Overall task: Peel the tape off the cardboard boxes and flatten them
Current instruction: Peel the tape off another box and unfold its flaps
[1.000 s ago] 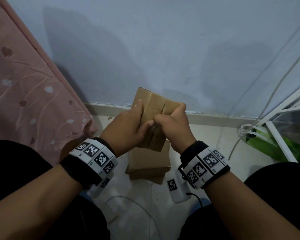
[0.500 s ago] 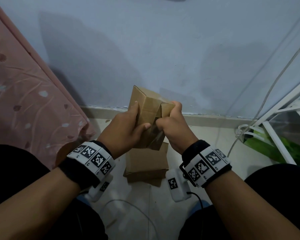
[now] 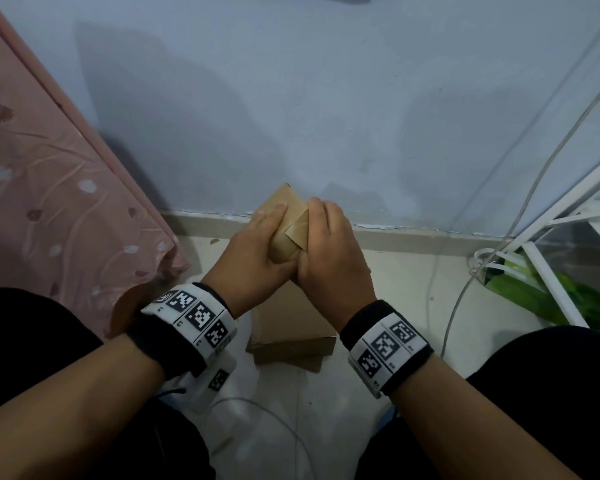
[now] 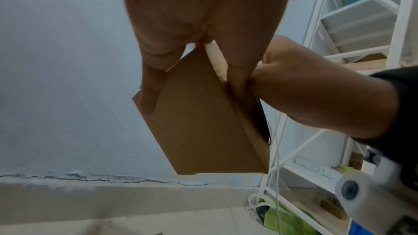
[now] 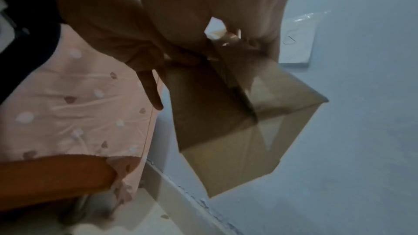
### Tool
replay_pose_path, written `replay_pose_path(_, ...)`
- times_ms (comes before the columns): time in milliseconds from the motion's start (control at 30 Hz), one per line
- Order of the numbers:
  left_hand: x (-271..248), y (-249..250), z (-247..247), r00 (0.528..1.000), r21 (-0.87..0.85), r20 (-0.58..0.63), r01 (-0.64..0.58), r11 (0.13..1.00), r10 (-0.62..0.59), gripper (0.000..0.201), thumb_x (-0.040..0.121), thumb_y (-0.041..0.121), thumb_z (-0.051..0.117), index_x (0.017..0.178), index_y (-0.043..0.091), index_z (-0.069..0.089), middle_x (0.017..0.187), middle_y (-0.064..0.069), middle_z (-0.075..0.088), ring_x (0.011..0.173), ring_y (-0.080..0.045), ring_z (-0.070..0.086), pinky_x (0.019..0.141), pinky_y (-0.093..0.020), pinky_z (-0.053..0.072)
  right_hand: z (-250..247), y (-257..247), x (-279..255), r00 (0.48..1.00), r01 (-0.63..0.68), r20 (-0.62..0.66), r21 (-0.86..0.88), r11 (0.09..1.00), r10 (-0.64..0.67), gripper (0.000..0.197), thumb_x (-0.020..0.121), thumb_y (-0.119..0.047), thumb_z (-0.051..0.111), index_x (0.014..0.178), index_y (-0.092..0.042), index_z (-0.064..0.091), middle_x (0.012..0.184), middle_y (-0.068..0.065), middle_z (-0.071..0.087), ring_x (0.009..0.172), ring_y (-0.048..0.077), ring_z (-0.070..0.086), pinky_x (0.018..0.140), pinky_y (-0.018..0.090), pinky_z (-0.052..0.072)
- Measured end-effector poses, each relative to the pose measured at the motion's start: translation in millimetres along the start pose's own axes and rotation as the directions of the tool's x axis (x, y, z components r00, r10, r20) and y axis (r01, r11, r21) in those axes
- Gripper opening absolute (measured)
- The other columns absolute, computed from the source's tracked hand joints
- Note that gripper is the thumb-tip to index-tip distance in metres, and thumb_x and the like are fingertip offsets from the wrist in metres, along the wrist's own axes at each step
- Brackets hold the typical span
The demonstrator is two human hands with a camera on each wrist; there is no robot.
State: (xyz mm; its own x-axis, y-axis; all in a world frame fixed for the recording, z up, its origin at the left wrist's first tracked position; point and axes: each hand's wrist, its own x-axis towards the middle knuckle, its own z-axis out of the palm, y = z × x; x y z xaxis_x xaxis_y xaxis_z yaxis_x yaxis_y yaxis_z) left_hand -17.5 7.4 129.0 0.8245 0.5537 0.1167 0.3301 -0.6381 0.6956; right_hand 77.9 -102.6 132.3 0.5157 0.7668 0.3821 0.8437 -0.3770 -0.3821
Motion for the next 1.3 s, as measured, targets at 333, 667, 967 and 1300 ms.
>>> replay_pose_path(333,-2.6,-9.7,17.8,0.987,0.136,0.151,0.027,0.990,-0.048,0.035,0.079,0.021,0.065,0.112,0.024,0.053,0.106,-0.006,0.062,0.095,-0.027,0.060,0.076,-0.035,0.048,4.7,-14.1,-4.8,0.987,-0.029,0.140,-0.321,0.947,0.078,0.051,0.057,-0.004,0.074,0.101,0.018,0.063,0.057,0.013,0.060,0.043,0.028,0.059,0.044,0.024,0.030)
replay_pose_path(667,-1.9,-12.6,11.5,0.984,0.090,0.175,-0.001,0.996,-0.015,0.029,0.078,0.023,0.077,0.104,0.018,0.064,0.098,-0.001,0.068,0.092,-0.023,0.063,0.081,-0.040,0.053,1.3,3.8,-0.4,0.969,-0.130,0.188,-0.153,0.980,0.158,0.010,0.096,-0.011,0.049,0.092,-0.013,0.040,0.084,0.005,0.047,0.075,0.026,0.043,0.067,0.031,0.031)
replay_pose_path(967,-2.5,-13.4,-0.1,0.979,0.094,0.190,0.050,0.994,-0.067,0.037,0.073,0.025,0.084,0.107,0.022,0.070,0.099,0.002,0.071,0.093,-0.018,0.064,0.082,-0.034,0.053,5.6,26.2,1.3,0.957,-0.114,0.270,0.027,0.993,0.103,0.015,0.089,-0.008,0.054,0.076,-0.013,0.048,0.070,0.004,0.050,0.069,0.027,0.047,0.054,0.030,0.025)
replay_pose_path(1300,-1.3,-8.7,5.5,0.998,0.039,0.053,0.024,0.999,-0.026,0.032,0.088,0.043,0.064,0.107,0.020,0.076,0.107,0.000,0.074,0.100,-0.017,0.067,0.091,-0.038,0.053,21.0,8.0,-11.8,0.991,0.014,0.131,-0.082,0.997,-0.004,0.023,0.082,-0.016,0.037,0.085,-0.008,0.059,0.072,0.012,0.064,0.062,0.036,0.060,0.055,0.032,0.029)
